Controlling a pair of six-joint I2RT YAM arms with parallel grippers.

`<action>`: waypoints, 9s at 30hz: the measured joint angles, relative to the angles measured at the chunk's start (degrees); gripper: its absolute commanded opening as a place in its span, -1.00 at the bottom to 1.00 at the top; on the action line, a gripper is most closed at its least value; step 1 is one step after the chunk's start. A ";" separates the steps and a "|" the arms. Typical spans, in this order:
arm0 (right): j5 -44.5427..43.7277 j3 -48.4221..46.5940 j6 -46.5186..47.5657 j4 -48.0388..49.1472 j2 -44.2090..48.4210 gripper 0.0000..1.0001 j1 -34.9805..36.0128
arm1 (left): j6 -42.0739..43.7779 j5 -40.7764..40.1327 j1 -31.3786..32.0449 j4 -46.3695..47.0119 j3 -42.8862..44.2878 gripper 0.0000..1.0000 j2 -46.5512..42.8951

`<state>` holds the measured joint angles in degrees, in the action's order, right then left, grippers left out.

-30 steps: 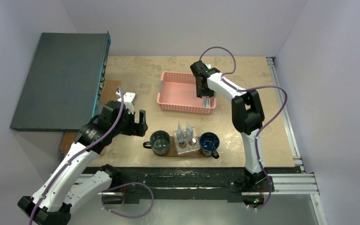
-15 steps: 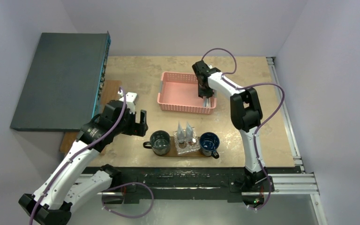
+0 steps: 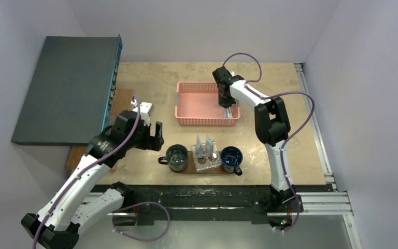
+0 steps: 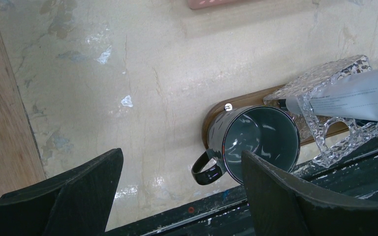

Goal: Prepare toiletry sets of a toothbrush and toothpaste on the tray

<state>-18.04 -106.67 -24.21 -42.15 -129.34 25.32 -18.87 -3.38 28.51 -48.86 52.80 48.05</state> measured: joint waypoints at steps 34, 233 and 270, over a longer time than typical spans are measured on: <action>0.70 11.93 1.38 9.92 23.50 -1.00 0.72 | 0.00 0.07 0.00 0.07 0.00 0.78 -0.50; 8.70 40.92 7.06 3.78 70.25 -0.08 25.73 | -11.13 -21.11 44.06 2.97 20.02 -1.00 22.69; 8.52 43.39 7.02 4.07 69.70 -0.07 25.73 | -10.60 -28.30 48.78 7.98 14.80 -1.00 26.49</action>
<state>-9.52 -63.29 -17.19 -38.09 -59.64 51.05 -29.47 -31.68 77.30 -40.88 67.59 74.54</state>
